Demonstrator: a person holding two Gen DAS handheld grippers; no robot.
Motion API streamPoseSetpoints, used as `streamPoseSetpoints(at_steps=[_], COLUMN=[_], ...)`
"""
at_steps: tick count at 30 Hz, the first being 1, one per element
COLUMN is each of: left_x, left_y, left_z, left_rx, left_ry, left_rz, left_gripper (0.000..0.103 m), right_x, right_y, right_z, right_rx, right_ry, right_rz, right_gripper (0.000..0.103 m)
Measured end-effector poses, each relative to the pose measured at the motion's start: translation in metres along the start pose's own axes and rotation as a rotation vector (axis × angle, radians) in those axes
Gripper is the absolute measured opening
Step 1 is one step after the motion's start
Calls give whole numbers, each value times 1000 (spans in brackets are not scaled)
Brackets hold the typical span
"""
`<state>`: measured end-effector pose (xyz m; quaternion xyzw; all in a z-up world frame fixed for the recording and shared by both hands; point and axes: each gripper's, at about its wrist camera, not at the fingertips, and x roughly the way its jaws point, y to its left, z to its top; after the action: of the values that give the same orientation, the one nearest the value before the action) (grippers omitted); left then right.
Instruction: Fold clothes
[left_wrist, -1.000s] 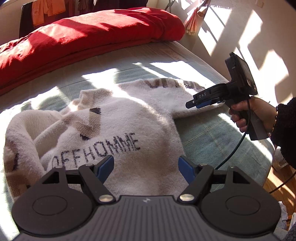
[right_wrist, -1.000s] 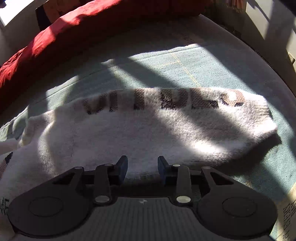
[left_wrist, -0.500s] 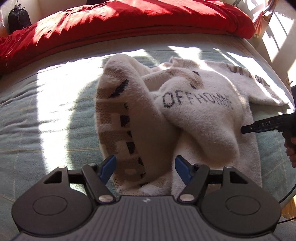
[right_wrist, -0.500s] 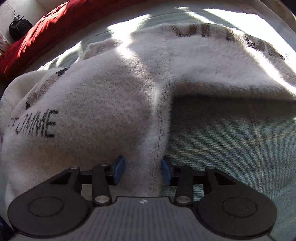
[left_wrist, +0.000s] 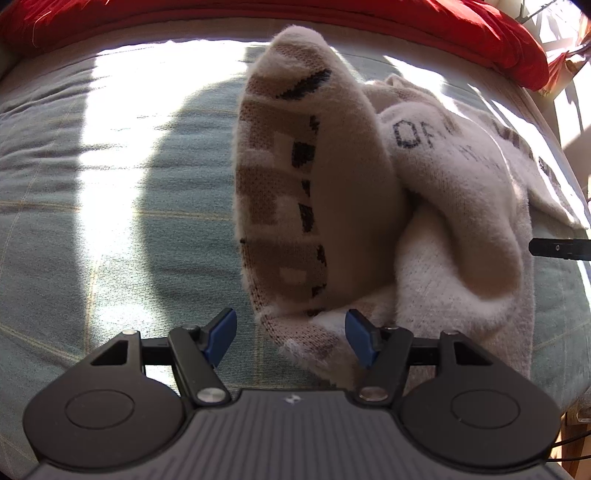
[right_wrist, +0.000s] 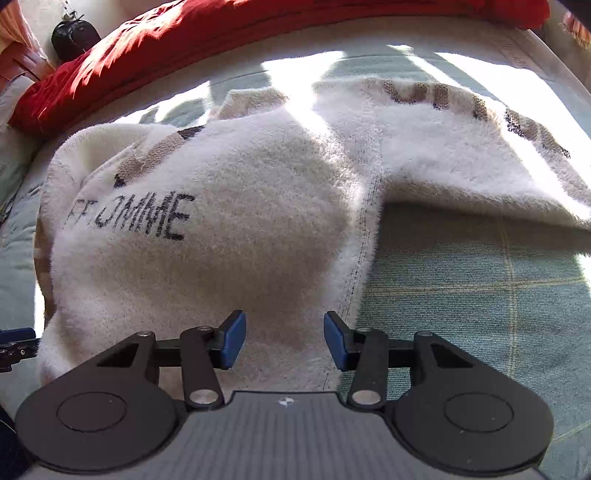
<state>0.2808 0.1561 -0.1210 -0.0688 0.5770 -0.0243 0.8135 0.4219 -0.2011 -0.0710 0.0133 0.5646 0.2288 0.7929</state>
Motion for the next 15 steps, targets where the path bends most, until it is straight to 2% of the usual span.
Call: streamPoseSetpoints(at_steps=[6,10,15], left_x=[6,1,-8], left_y=[15,30,50], left_z=[-8,-14,-30], left_rx=[-76,-67,-24], left_ry=[10,-1,2], left_rz=[-76,-54,6], left_gripper=[64,66,68], right_x=[-23,-24,-4], right_y=[58,110,188], right_z=[20,28,15], right_rx=[-153,-263,-465], right_ry=[-44,-30,55], right_rz=[69,153,225], right_gripper=[51,51,51])
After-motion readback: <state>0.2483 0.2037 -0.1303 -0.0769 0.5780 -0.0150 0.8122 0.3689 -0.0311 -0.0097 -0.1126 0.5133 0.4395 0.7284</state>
